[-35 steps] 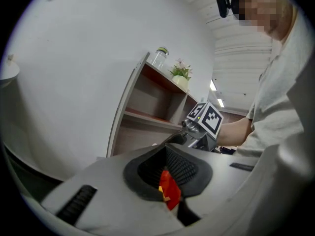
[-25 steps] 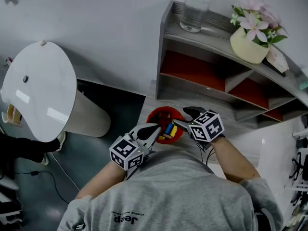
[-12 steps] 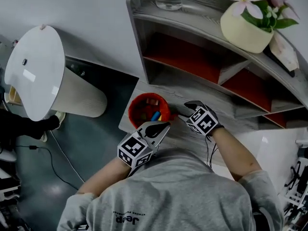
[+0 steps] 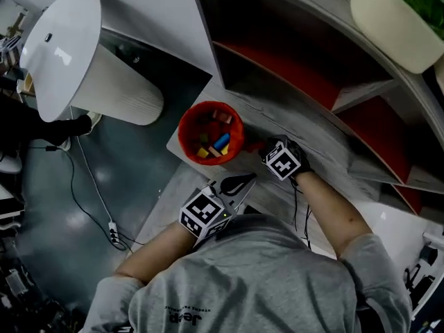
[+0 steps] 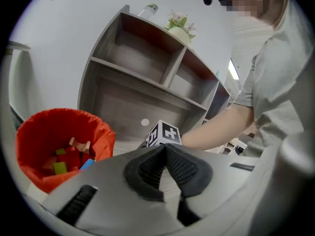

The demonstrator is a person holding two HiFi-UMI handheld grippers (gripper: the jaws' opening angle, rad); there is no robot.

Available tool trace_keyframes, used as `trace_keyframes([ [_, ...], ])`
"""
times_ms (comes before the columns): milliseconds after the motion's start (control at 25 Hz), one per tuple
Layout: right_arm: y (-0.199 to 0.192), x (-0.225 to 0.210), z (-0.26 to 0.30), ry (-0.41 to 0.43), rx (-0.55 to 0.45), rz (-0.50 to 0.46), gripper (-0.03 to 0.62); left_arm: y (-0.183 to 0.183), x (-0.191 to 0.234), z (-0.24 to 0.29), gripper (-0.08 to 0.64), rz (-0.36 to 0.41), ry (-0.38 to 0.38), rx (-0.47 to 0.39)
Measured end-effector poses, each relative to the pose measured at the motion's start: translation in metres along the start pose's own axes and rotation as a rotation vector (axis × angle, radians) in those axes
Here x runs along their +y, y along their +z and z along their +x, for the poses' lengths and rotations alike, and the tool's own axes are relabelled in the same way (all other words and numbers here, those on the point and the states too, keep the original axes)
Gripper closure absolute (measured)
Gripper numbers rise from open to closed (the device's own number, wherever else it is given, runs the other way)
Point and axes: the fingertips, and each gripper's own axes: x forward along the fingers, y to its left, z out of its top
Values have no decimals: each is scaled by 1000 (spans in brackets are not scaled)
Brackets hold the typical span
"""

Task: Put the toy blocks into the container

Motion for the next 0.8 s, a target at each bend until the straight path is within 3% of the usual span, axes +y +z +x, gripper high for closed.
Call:
trace_keyframes([
  [200,-6,4,26,-4,26,-67,370,-21,1,-10,549,-55,63,2],
  [360,-5,-4,31,-45,9,-78,474,-29,1,-16,549,-78,89,-2],
  [600,3,-6,-5,-46,-63,26,493,-17,-2,-31,549,-82,99,-32],
  [800,34,-21,-69,-99,-167,80,494,22,8,-40,549,-46,65,-96],
])
